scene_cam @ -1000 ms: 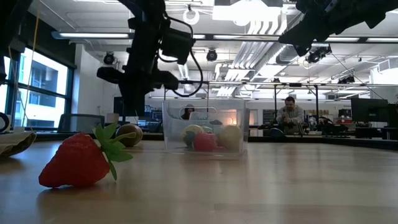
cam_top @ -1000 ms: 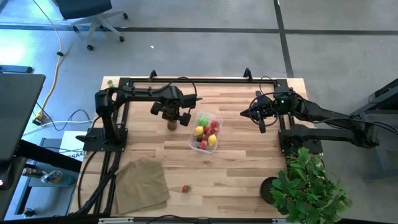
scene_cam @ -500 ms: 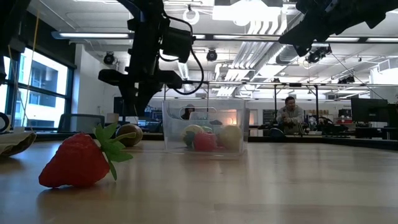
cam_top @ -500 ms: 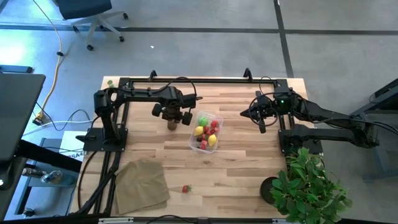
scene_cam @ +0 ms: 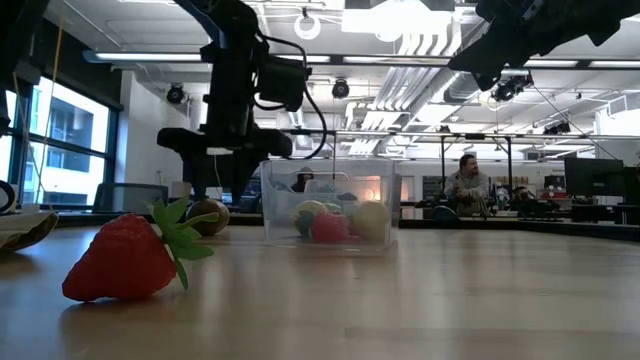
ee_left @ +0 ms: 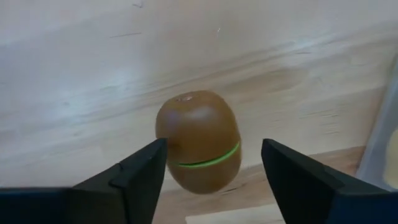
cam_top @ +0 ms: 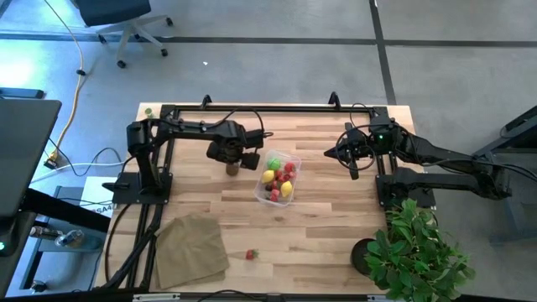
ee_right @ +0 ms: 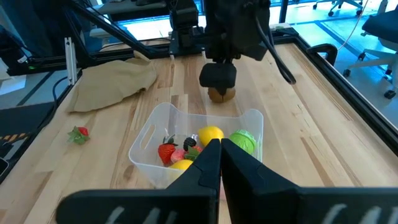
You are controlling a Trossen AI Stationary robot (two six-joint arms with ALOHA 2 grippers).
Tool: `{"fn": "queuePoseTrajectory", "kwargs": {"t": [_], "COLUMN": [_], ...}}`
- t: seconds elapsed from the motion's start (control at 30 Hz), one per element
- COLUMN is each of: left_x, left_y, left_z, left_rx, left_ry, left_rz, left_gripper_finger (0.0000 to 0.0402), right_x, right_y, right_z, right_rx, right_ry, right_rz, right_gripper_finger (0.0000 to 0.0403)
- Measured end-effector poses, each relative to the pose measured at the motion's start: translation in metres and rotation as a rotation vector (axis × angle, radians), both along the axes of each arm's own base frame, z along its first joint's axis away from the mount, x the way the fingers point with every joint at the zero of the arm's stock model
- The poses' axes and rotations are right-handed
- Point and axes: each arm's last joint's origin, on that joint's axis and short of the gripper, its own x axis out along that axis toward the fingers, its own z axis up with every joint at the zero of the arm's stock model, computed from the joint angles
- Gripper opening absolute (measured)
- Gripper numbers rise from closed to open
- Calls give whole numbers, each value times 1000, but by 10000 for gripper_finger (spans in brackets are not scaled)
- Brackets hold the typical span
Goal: Pick and placing Produce into tupperware
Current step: Put the kiwi into the transparent bin
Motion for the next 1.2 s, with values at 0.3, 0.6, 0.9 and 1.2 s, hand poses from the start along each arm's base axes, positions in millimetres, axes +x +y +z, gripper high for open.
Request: {"fn": "queuePoseTrajectory", "kwargs": {"t": [0.3, 0.6, 0.9, 1.2], "left_x": [-6, -8, -10, -9], "left_y": [-2, -4, -5, -5], "left_z": [-12, -24, -33, -34], "left_rx": [-3, -6, -19, -16], "left_ry": [18, -5, -43, -48], "left_rz": [35, 83, 93, 77], "left_gripper_finger": [278, 275, 275, 264], "right_x": [0, 0, 0, 0], "right_y": [0, 0, 0, 0], "right_z": [0, 0, 0, 0], "right_rx": [0, 0, 0, 0], "right_ry": [0, 0, 0, 0], "right_rz": [0, 0, 0, 0], "right_gripper_finger": [5, 5, 5, 5]}}
